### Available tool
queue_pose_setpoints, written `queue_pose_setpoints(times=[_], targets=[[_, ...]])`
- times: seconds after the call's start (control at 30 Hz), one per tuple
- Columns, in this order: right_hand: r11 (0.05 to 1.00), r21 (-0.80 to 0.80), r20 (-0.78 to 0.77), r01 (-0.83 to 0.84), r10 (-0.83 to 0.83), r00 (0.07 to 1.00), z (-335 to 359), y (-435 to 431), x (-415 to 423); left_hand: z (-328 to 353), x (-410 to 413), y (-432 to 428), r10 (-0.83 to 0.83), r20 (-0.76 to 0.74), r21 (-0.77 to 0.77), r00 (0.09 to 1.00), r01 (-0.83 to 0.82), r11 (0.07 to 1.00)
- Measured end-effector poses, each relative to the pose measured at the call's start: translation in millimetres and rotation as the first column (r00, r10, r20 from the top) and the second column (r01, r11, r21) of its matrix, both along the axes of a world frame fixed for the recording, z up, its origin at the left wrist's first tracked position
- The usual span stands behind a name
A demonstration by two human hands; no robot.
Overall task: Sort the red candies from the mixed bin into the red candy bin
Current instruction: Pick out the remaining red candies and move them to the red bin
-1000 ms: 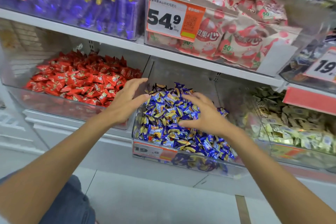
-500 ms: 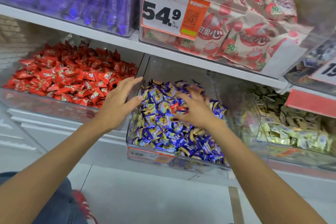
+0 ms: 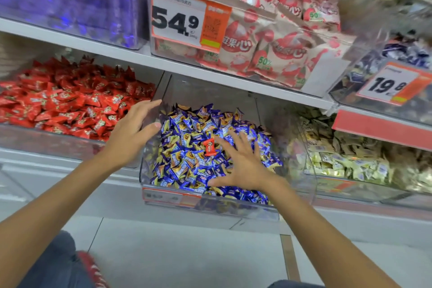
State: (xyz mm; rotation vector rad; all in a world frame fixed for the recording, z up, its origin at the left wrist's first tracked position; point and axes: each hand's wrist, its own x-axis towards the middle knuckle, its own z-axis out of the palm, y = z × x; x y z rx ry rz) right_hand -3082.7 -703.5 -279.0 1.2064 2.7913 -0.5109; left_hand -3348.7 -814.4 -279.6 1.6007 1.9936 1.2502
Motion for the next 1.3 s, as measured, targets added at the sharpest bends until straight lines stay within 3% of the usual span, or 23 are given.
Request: queue_pose_setpoints(times=[0.13, 0.2, 0.3, 0.4, 0.5, 0.57, 0.63, 0.77, 0.87, 0.97, 1.03, 1.1, 1.23, 1.3], targets=[[0.991, 0.021, 0.019, 0.135, -0.136, 0.991, 8, 22, 28, 5, -2, -3, -0.076, 0.066, 0.0, 0.995, 0.076, 0.997], [0.974, -0.075, -0.04, 0.215, -0.218, 0.975, 17, 28, 50, 10, -2, -5, -0.07, 0.042, -0.006, 0.997, 0.071, 0.997], [0.967, -0.139, -0.133, 0.214, -0.232, 0.963, 29, 26, 74, 30, 8, -6, 0.019, -0.193, 0.032, 0.981, -0.013, 0.999], [0.983, -0.055, -0.321, 0.173, -0.182, 0.93, 36, 19, 70, 53, 42, 8, -0.055, -0.415, 0.086, 0.908, 0.099, 0.991], [0.99, -0.027, -0.358, 0.136, -0.137, 0.924, 28, 15, 44, 44, 85, 38, -0.297, -0.406, -0.195, 0.864, 0.236, 0.952], [0.996, -0.021, -0.208, 0.081, -0.084, 0.975, 12, 18, 31, 27, 101, 58, -0.405, -0.436, -0.432, 0.804, 0.208, 0.878], [0.995, 0.018, -0.207, 0.095, -0.089, 0.974, 1, 27, 29, 13, 102, 71, -0.443, -0.442, -0.557, 0.78, 0.148, 0.817], [0.959, 0.011, -0.487, 0.282, -0.241, 0.839, 17, 34, 40, 1, 89, 74, -0.313, -0.414, -0.501, 0.855, 0.073, 0.863], [0.959, 0.019, -0.495, 0.282, -0.236, 0.836, 24, 31, 48, 3, 84, 67, -0.228, -0.208, -0.362, 0.951, 0.141, 0.921], [0.988, -0.001, -0.424, 0.154, -0.14, 0.895, 15, 21, 43, 7, 90, 70, -0.279, -0.105, -0.254, 0.954, 0.246, 0.935], [0.997, 0.027, -0.236, 0.072, -0.064, 0.97, 3, 18, 36, 9, 100, 75, -0.399, -0.086, -0.283, 0.913, 0.362, 0.888], [0.998, 0.019, -0.168, 0.066, -0.062, 0.984, 0, 19, 36, 7, 109, 81, -0.5, -0.073, -0.374, 0.863, 0.442, 0.815], [0.991, 0.004, -0.24, 0.133, -0.128, 0.962, 12, 30, 55, 12, 100, 80, -0.57, -0.193, -0.581, 0.799, 0.375, 0.723], [0.985, -0.029, -0.349, 0.17, -0.17, 0.922, 19, 31, 63, 17, 87, 76, -0.592, -0.293, -0.646, 0.751, 0.3, 0.702]])
